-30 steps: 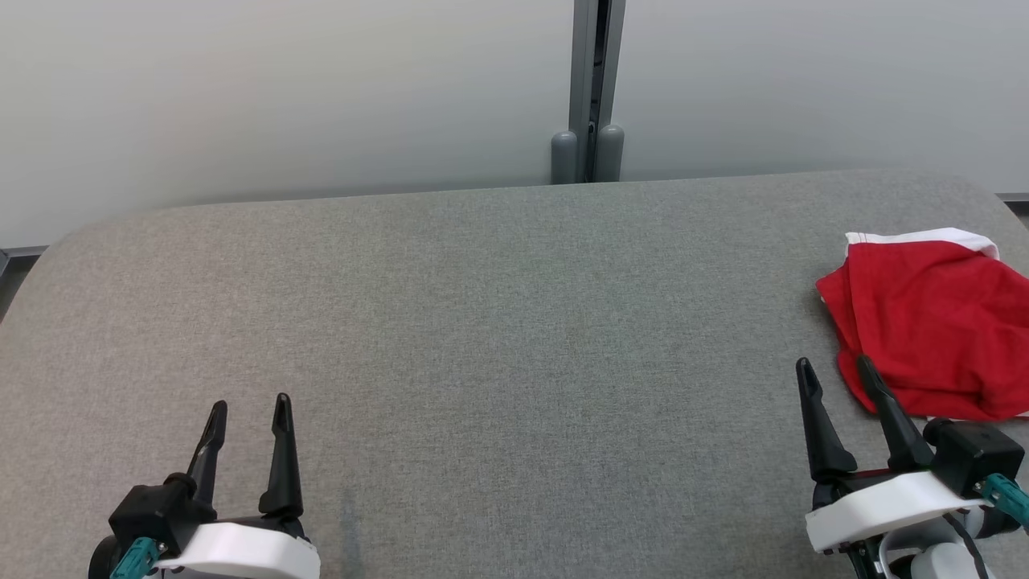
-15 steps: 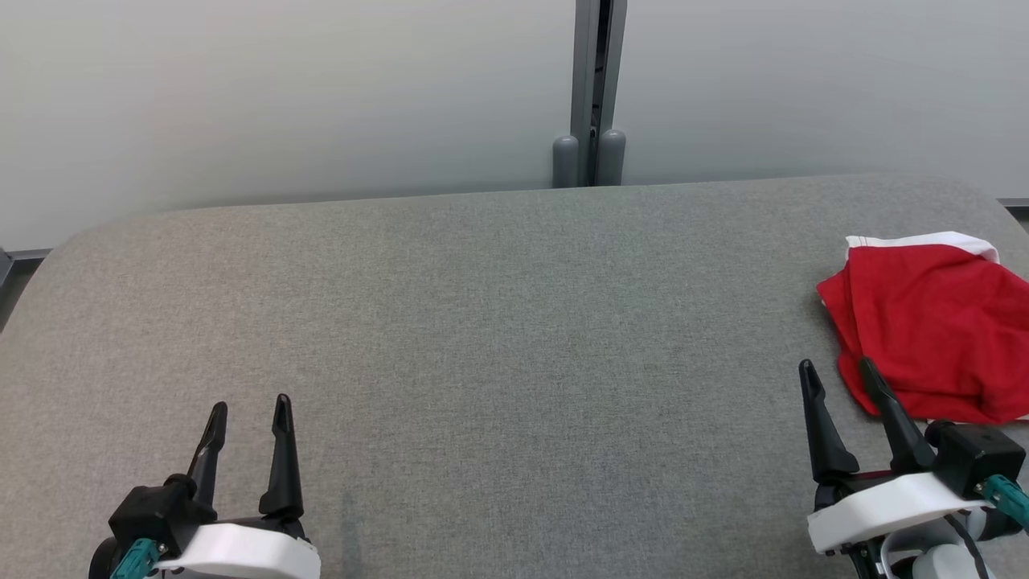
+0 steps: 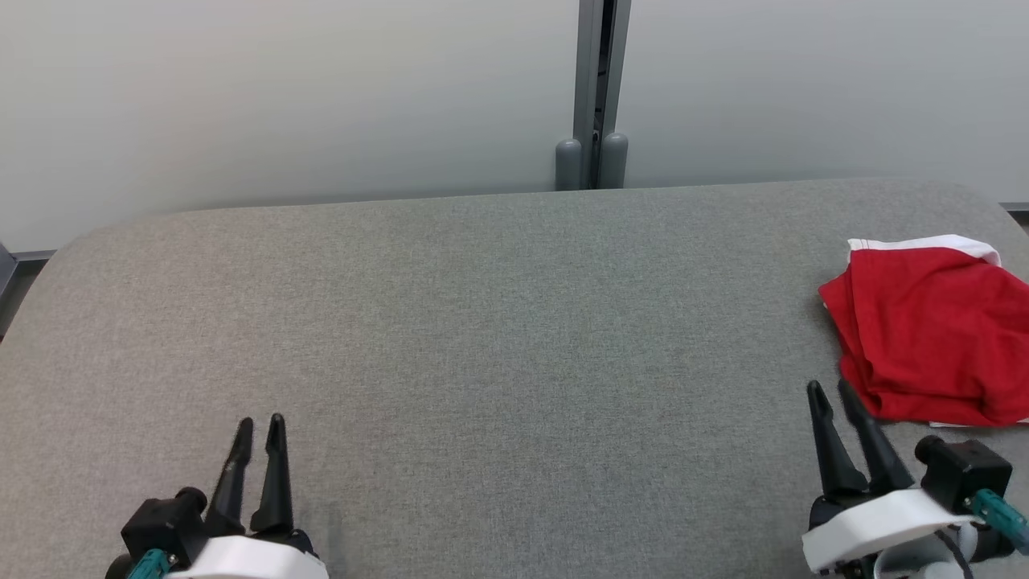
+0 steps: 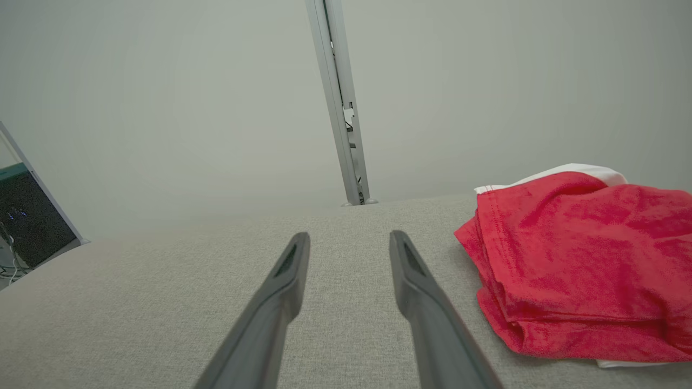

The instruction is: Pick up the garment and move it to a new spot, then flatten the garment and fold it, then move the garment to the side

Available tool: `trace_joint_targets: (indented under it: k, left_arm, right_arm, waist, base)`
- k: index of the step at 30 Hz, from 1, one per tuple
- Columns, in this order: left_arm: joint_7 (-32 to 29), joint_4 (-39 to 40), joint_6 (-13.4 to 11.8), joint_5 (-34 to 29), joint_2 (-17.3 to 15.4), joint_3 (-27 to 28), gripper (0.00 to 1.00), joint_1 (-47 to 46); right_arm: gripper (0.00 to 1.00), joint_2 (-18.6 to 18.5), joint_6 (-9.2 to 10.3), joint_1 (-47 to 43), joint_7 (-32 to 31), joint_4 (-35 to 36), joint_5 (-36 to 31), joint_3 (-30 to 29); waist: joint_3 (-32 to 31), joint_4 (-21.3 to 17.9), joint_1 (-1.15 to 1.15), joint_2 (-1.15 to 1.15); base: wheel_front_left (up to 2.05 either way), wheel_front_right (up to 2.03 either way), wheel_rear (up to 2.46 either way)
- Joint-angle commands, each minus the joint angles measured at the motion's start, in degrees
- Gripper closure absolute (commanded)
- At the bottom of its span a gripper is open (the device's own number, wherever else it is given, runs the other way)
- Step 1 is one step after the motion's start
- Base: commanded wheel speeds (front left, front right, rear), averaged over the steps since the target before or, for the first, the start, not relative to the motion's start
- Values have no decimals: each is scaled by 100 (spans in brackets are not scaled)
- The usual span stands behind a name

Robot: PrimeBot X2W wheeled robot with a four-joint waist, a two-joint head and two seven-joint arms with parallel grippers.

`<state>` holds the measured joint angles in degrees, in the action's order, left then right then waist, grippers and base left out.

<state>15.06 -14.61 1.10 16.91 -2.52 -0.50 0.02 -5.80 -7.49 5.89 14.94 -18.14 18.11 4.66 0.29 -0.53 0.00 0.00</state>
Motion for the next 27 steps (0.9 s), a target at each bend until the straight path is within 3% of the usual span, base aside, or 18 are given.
trace_joint_targets:
  k: [1, 27]
  left_arm:
    - [-10, -43, 2, 19, 9, 6, 100, 8]
    - [-657, -37, 197, 2293, -2, 216, 100, -187]
  right_arm:
    - [100, 14, 0, -29, -11, -28, 18, -3]
    - [100, 107, 0, -27, -664, 78, 2253, -347]
  waist:
    - [0, 0, 0, 0]
    - [-3, 10, 0, 0]
  base:
    - [0, 0, 0]
    - [0, 0, 0]
